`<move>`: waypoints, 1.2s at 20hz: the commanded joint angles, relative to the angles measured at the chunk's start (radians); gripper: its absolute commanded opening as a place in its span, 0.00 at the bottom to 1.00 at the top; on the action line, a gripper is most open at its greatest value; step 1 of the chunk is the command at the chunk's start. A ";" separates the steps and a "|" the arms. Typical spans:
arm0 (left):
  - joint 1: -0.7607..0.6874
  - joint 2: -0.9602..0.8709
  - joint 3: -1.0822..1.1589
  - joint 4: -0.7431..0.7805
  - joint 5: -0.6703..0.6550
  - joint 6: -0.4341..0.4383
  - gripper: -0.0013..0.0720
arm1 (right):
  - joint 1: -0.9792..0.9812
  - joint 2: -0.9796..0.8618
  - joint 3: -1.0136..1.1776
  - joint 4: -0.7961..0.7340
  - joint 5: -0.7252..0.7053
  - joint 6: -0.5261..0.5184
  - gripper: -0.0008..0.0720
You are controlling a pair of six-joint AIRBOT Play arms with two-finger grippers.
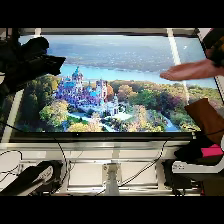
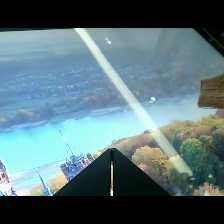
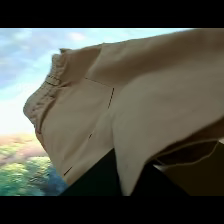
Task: Fold the clothes and pants, and hang the long-sleeved shirts on hangers.
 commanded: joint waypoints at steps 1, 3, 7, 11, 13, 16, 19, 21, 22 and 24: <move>0.001 0.011 0.000 0.029 0.002 0.000 0.04 | -0.118 0.022 0.001 -0.103 0.194 0.010 0.03; 0.001 0.011 0.000 0.029 0.002 0.000 0.04 | -0.145 0.026 0.001 -0.136 0.280 0.011 0.03; 0.001 0.011 0.000 0.029 0.002 0.000 0.04 | -0.146 0.021 -0.012 -0.368 0.445 0.061 0.03; 0.001 0.011 0.000 0.029 0.002 0.000 0.04 | -0.146 0.020 -0.094 -0.433 0.575 0.067 0.03; 0.001 0.011 0.000 0.029 0.002 0.000 0.03 | -0.146 0.023 -0.149 -0.434 0.597 0.070 0.03; 0.001 0.011 0.000 0.029 0.002 0.000 0.04 | -0.143 0.022 -0.224 -0.413 0.597 0.137 0.03; 0.001 0.011 0.000 0.029 0.002 0.000 0.03 | -0.144 0.019 -0.269 -0.414 0.581 0.137 0.29; 0.001 0.011 0.000 0.029 0.002 0.000 0.04 | -0.144 0.019 -0.270 -0.411 0.562 0.133 0.93; 0.001 0.011 0.000 0.029 0.002 0.000 0.04 | -0.144 0.019 -0.270 -0.411 0.557 0.130 0.99; 0.001 0.011 0.000 0.029 0.003 0.000 0.04 | -0.144 0.019 -0.270 -0.411 0.533 0.129 0.98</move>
